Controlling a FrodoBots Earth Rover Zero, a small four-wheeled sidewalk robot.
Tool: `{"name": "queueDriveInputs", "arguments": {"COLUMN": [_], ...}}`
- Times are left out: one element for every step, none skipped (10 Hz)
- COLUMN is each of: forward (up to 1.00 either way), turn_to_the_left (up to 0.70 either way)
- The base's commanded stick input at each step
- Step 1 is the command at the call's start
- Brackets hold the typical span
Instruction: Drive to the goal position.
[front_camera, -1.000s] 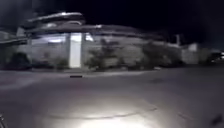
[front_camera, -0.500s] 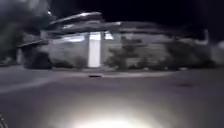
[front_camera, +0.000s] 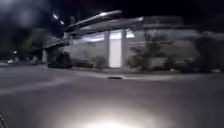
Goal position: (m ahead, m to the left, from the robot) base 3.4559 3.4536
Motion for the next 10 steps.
{"name": "queueDriveInputs", "arguments": {"forward": [0.98, 0.98, 0.98, 0.98, 0.98, 0.98, 0.98, 0.98, 0.98, 0.98], "turn_to_the_left": [0.38, 0.38, 0.38, 0.38, 0.38, 0.38, 0.38, 0.38, 0.38, 0.38]}}
